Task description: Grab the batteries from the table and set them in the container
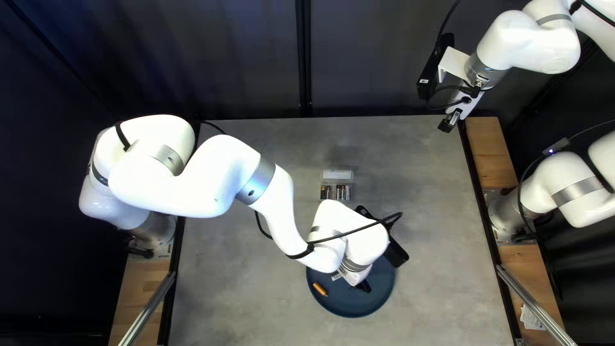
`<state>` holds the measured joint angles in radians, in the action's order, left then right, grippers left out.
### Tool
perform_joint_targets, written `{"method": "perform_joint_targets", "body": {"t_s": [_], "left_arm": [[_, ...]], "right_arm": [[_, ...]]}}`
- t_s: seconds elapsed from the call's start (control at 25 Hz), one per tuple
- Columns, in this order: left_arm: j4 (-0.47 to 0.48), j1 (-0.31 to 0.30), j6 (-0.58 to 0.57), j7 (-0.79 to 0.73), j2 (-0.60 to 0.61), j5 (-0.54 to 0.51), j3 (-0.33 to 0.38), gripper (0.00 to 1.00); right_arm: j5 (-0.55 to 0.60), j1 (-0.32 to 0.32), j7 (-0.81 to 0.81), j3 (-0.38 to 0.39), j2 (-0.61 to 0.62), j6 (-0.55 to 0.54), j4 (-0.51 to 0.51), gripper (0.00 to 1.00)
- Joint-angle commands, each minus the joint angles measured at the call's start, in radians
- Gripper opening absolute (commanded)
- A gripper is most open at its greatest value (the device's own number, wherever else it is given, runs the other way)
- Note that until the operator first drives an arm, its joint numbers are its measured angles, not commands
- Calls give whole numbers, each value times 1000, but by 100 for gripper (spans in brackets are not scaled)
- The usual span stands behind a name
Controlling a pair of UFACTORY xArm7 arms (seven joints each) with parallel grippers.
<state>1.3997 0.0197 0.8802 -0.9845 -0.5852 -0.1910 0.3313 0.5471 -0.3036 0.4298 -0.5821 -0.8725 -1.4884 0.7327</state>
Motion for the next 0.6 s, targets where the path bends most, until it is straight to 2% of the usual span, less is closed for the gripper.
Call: {"method": "perform_joint_targets", "body": {"t_s": [0.04, 0.2, 0.6], "left_arm": [[-22, -11, -47, 7, 4, -26, -1, 100], [4, -15, -37, 26, -19, -32, 1, 100], [2, -16, -34, 22, -15, -33, 0, 100]], "right_arm": [[0, 0, 0, 0, 0, 0, 0, 100], [0, 0, 0, 0, 0, 0, 0, 100], [0, 0, 0, 0, 0, 0, 0, 100]]}}
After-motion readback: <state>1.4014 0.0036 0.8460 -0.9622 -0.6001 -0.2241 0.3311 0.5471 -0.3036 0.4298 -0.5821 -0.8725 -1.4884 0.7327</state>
